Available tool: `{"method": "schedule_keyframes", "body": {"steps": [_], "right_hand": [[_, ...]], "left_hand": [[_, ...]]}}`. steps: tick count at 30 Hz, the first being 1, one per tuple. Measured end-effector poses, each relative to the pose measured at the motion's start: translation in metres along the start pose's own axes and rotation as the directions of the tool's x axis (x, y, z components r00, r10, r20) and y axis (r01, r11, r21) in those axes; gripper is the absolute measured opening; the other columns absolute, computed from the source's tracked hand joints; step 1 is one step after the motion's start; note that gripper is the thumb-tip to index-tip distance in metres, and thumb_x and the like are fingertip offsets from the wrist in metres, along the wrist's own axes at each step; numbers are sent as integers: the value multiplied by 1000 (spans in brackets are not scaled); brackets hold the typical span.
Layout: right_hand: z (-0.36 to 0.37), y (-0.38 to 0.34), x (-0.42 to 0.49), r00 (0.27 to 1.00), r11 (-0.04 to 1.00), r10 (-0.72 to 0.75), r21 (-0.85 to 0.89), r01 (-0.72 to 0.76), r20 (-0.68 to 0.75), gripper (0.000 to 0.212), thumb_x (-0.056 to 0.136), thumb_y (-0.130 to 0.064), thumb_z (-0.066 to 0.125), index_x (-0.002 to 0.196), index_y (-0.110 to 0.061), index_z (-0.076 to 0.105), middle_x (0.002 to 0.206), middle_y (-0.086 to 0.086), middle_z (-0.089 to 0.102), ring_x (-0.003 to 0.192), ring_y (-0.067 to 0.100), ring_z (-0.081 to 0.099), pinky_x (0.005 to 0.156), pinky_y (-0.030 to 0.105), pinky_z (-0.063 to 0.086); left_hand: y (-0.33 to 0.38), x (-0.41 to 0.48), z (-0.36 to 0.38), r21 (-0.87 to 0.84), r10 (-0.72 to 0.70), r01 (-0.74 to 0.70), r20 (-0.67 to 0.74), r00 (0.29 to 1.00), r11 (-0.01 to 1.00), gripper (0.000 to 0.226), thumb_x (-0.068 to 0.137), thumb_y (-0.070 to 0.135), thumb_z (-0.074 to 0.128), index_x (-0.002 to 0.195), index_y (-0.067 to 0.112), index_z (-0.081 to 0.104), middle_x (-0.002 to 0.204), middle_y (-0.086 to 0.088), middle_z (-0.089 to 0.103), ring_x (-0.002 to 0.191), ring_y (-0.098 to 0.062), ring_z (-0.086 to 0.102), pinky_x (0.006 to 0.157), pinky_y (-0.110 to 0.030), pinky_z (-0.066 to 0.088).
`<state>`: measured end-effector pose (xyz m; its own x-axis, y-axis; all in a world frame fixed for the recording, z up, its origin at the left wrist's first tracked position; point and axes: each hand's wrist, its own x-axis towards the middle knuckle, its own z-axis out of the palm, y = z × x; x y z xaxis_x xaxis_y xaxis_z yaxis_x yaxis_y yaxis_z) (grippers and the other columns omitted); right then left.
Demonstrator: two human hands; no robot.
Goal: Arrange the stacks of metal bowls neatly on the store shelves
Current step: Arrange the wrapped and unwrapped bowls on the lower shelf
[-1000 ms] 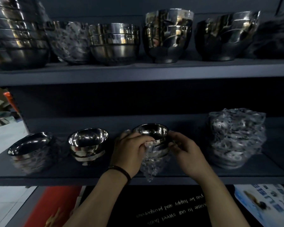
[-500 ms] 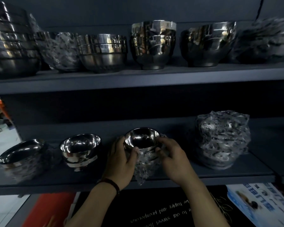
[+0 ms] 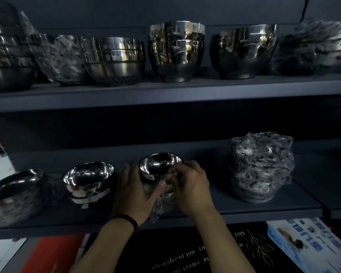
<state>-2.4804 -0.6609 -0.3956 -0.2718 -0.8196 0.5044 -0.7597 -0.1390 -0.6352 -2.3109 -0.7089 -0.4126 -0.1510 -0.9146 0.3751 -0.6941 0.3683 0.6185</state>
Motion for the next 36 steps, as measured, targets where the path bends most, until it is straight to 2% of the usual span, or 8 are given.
{"method": "schedule_keyframes", "body": {"steps": [4, 8, 11, 17, 23, 26, 31, 36], "right_hand": [[-6, -8, 4, 999, 996, 2, 93, 2, -43, 8, 100, -29, 68, 104, -36, 70, 119, -1, 55, 111, 16, 57, 97, 38, 52], [-33, -21, 2, 993, 968, -18, 246, 47, -119, 12, 104, -18, 65, 107, -27, 72, 138, -1, 47, 119, -7, 50, 94, 5, 43], [-64, -32, 1, 982, 960, -31, 266, 81, -186, 13, 104, -19, 65, 106, -30, 72, 145, -4, 43, 125, 3, 53, 102, 10, 45], [-139, -20, -10, 959, 959, -35, 260, 112, -282, 17, 100, -20, 72, 106, -34, 77, 139, -4, 48, 118, -19, 47, 96, 0, 39], [-218, 38, -7, 939, 944, 64, 325, 53, -338, 40, 104, -13, 64, 135, -39, 64, 137, -14, 62, 122, -3, 62, 107, 30, 54], [-230, 71, -7, 951, 905, 148, 425, -19, -273, 45, 109, -12, 55, 145, -39, 57, 143, -17, 63, 129, -6, 58, 114, 30, 49], [-226, 108, 2, 953, 852, 235, 513, -106, -194, 53, 112, -11, 49, 160, -30, 43, 149, -20, 56, 137, -8, 51, 116, 26, 44], [-219, 128, 3, 933, 819, 321, 543, -186, -165, 46, 110, -14, 53, 152, -34, 53, 129, -27, 64, 122, -9, 59, 109, 26, 49]], "left_hand": [[26, 1, -14, 82, 79, -73, -75, 994, 994, 86, 83, 75, 53, 154, 29, 36, 167, -5, 25, 158, -28, 14, 125, -52, 26], [52, 3, -26, 38, 162, -159, -106, 981, 987, 74, 81, 55, 71, 146, 47, 37, 143, 2, 47, 133, -26, 46, 109, -57, 42], [77, 0, -29, -215, 208, -225, -99, 973, 950, 65, 86, 30, 79, 134, 47, 38, 126, 6, 57, 111, -14, 61, 93, -39, 54], [143, -8, -9, -482, 306, -270, -3, 952, 834, 52, 91, 14, 77, 125, 30, 42, 102, 13, 68, 93, 2, 68, 78, -8, 50], [209, 3, 37, -633, 378, -239, 93, 921, 736, 68, 95, 23, 73, 145, 46, 32, 131, 12, 62, 118, -3, 64, 101, -25, 52], [228, 14, 66, -649, 363, -192, 140, 921, 736, 71, 97, 27, 71, 150, 48, 28, 142, 9, 55, 127, -11, 61, 112, -42, 49], [243, 29, 98, -610, 345, -169, 183, 921, 774, 77, 99, 25, 69, 159, 36, 23, 145, 10, 51, 129, -8, 53, 101, -17, 42], [237, 29, 120, -594, 288, -83, 260, 922, 800, 65, 106, 40, 52, 161, 36, 20, 146, 10, 50, 131, -8, 50, 108, -29, 41]]}}
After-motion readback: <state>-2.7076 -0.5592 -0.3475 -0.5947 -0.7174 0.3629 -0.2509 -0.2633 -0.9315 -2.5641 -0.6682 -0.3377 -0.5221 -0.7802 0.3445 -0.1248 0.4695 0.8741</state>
